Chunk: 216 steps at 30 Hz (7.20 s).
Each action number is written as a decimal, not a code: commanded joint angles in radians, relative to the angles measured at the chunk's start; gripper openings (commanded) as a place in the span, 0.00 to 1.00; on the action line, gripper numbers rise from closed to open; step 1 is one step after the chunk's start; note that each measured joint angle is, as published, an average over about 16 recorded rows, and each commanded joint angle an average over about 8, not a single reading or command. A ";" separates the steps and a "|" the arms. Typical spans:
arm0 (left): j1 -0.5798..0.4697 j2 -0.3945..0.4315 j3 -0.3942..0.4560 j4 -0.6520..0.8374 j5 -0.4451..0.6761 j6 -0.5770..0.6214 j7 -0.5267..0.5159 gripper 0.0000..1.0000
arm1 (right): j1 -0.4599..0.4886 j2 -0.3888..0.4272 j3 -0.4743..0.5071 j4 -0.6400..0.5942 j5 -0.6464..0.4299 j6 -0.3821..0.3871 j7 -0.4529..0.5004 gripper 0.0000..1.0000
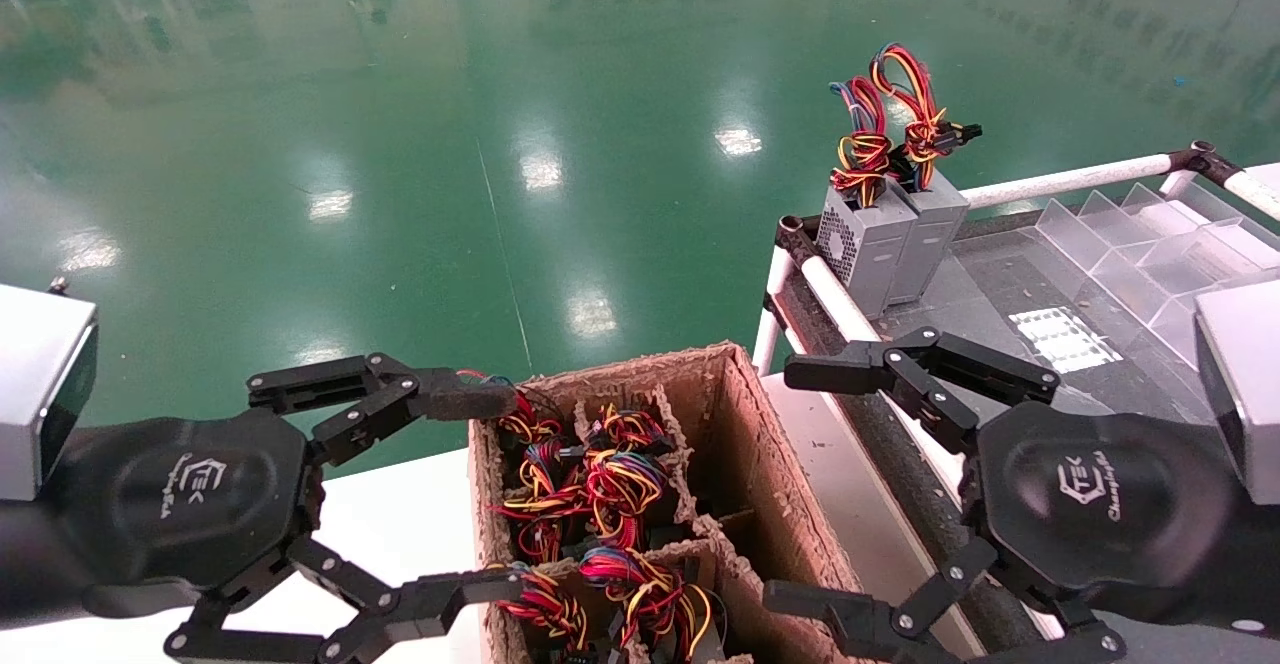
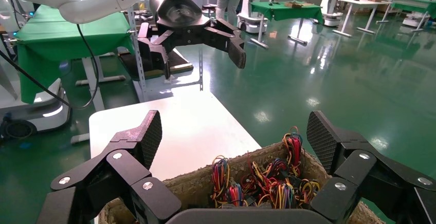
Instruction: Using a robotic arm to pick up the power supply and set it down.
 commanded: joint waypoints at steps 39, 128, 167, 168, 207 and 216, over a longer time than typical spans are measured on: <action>-0.001 0.000 0.001 0.001 -0.001 0.000 0.001 0.00 | 0.140 -0.096 -0.239 -0.135 -0.317 -0.076 0.184 1.00; -0.002 -0.002 0.006 0.001 -0.004 -0.002 0.003 1.00 | 0.430 -0.174 -0.749 -0.290 -0.438 -0.050 0.027 0.00; -0.002 -0.003 0.008 0.001 -0.005 -0.003 0.004 1.00 | 0.433 -0.049 -0.555 -0.264 -0.095 0.007 -0.044 0.00; -0.002 -0.003 0.008 0.001 -0.005 -0.003 0.004 1.00 | 0.434 -0.046 -0.548 -0.264 -0.084 0.011 -0.047 0.00; -0.003 -0.003 0.009 0.001 -0.006 -0.003 0.005 1.00 | 0.661 -0.019 -0.428 -0.644 -0.141 0.200 -0.255 0.00; -0.003 -0.004 0.010 0.001 -0.006 -0.004 0.005 1.00 | 0.695 0.024 -0.444 -0.775 -0.199 0.177 -0.319 0.00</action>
